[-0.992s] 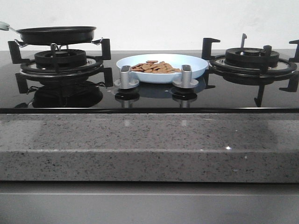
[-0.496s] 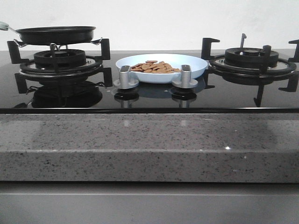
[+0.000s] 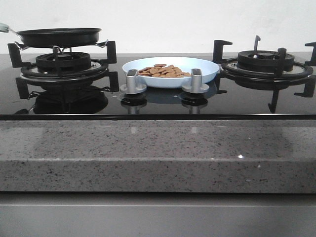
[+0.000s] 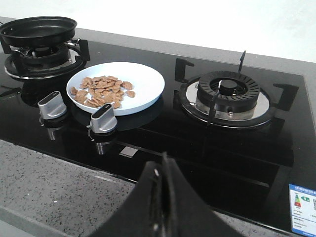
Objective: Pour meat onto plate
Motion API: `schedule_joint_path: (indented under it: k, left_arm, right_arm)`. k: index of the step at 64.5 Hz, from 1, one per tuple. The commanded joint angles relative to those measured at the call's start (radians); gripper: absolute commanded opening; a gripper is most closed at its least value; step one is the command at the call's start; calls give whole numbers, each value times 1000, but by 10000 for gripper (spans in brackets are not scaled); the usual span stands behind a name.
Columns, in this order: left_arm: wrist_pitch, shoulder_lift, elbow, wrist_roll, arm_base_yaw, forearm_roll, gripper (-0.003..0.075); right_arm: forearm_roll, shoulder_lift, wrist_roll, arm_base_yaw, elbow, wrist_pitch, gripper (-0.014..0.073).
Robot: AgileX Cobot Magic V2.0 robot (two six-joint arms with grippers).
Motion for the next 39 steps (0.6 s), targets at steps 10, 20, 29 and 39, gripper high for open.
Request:
schedule_joint_path:
  k: [10,20,29,39]
  left_arm:
    - [-74,-17,6,-11,0,-9,-20]
    - [-74,-17,6,-11,0,-9,-20]
    - [-74,-17,6,-11,0,-9,-20]
    - [-74,-17,6,-11,0,-9,-20]
  right_arm:
    - [-8,4,-9,-4,-16,-94,-62]
    - [-85,-31,44,-61,127,-284,-62]
    - [-162,-115,194,-165,297,-409,-62]
    - [-190,-241,273,-206,449,-416,-62]
